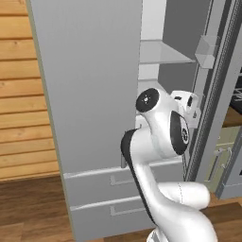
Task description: Take the strawberry from the fridge and place it on top of the pancake, located on the dining counter.
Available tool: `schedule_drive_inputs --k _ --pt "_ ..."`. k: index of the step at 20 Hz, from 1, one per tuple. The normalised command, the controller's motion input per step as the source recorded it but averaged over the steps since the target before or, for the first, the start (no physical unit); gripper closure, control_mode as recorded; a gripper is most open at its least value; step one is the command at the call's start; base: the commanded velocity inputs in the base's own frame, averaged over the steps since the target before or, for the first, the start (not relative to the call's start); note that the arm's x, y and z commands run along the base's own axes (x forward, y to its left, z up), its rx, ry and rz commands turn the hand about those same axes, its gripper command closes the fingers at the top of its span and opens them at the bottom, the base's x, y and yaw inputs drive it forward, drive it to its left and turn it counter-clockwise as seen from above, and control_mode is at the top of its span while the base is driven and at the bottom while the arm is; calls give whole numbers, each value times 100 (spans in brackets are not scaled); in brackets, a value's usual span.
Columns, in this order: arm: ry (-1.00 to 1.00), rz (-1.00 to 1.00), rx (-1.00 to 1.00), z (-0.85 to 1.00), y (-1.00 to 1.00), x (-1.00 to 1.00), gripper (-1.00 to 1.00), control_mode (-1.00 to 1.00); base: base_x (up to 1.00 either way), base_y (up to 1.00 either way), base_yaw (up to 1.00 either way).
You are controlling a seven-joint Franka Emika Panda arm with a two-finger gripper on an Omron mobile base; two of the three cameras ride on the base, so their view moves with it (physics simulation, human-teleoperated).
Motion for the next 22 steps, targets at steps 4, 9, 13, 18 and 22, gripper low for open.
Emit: schedule_drive_inputs --k 4,9,13,18,22 --pt "-2 -8 0 -24 -22 100 -100 -100 0 0 0" --pt "-9 -13 -12 -52 -24 95 -100 -100 0 0 0" --pt "-5 -19 -18 -49 -39 84 -100 -100 0 0 0" --pt "0 -22 -11 -25 -62 60 -100 -100 0 0 0" --pt "0 -22 -3 -12 -73 22 -100 -100 0 0 0"
